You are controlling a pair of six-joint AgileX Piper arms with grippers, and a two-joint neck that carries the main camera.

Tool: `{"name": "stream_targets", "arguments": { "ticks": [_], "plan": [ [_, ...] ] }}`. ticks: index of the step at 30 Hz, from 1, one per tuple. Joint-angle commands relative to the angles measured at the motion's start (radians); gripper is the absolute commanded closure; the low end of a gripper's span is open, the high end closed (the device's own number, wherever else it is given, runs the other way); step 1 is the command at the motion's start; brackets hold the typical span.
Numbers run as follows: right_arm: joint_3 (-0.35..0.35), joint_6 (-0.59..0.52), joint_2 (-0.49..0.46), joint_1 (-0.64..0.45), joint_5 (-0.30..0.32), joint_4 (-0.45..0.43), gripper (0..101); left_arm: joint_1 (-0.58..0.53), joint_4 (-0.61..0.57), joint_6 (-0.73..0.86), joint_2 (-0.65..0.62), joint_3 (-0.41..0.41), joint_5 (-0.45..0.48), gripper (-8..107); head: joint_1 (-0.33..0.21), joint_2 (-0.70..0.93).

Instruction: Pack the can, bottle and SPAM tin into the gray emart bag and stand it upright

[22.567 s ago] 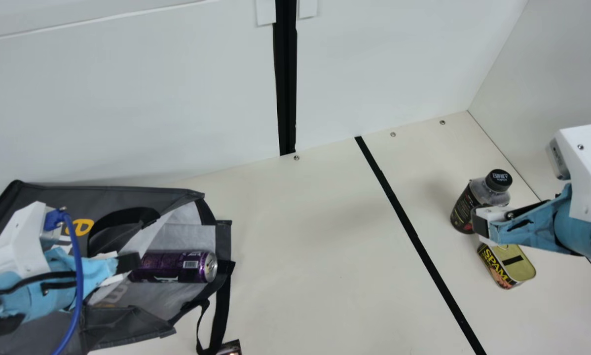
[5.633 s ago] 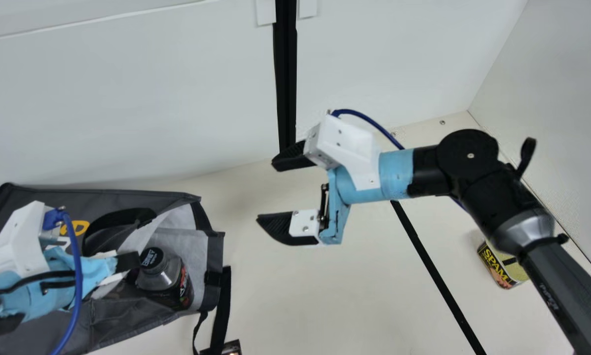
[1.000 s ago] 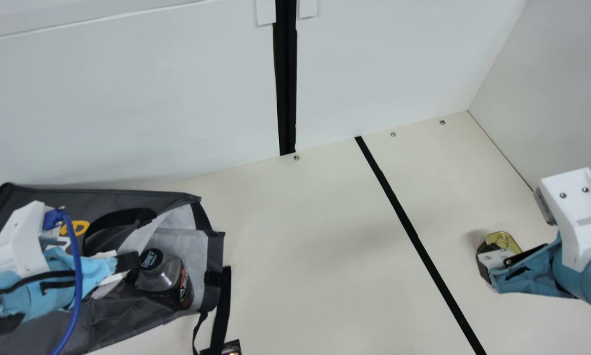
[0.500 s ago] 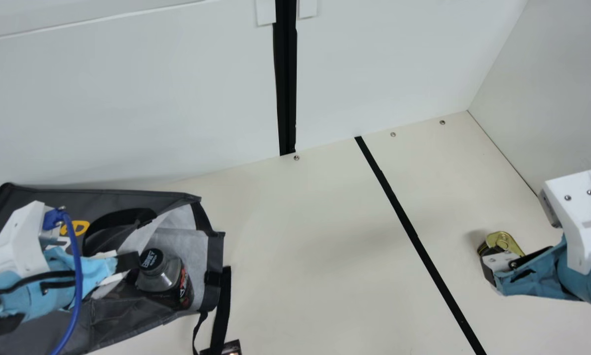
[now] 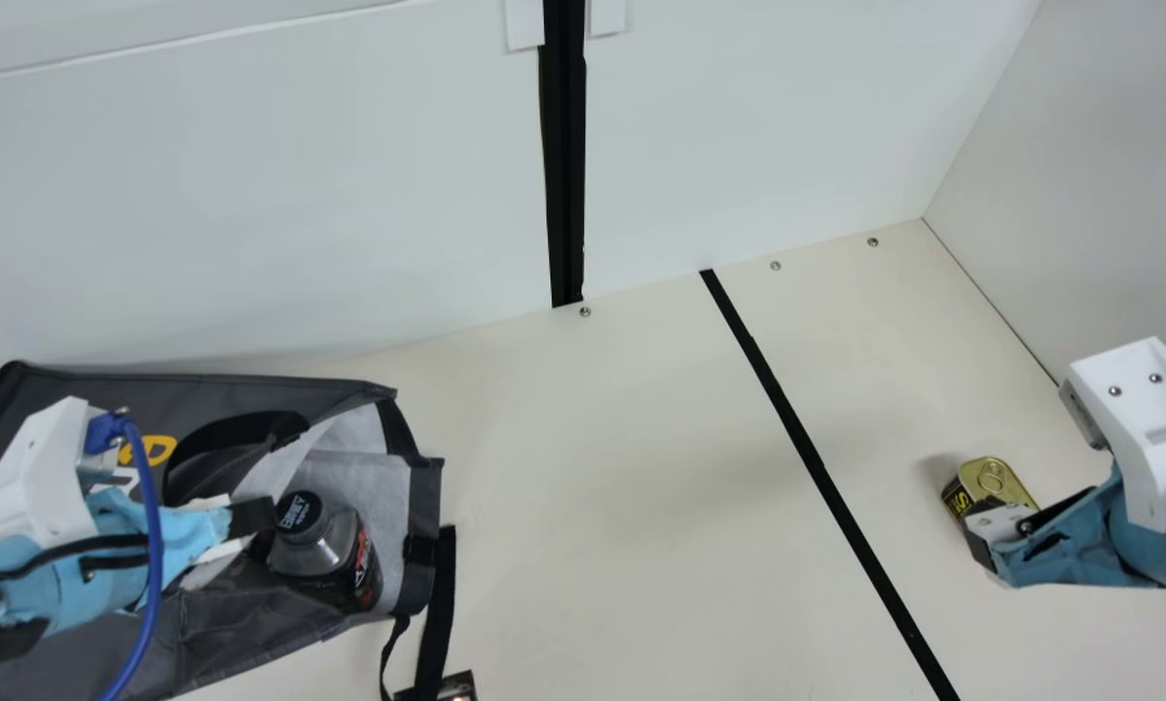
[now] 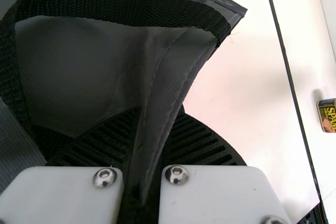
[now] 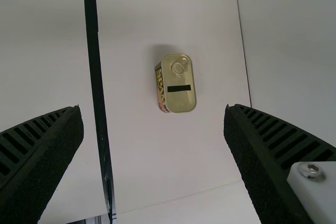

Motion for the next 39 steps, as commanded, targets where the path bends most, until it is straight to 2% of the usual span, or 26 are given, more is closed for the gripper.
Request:
{"name": "stream_targets", "arguments": {
  "ticks": [1,22,39],
  "plan": [
    [0.002,-0.043,0.008,-0.029,0.0,0.021,6,0.0,0.0,0.0,0.0,0.0,0.0,107,-0.023,-0.002],
    [0.037,-0.362,0.126,-0.292,0.0,0.185,6,0.0,0.0,0.0,0.0,0.0,0.0,107,-0.023,-0.002],
    [0.087,-0.494,0.239,-0.386,-0.056,0.221,6,0.0,0.0,0.0,0.0,0.0,0.0,107,-0.023,-0.002]
  ]
}}
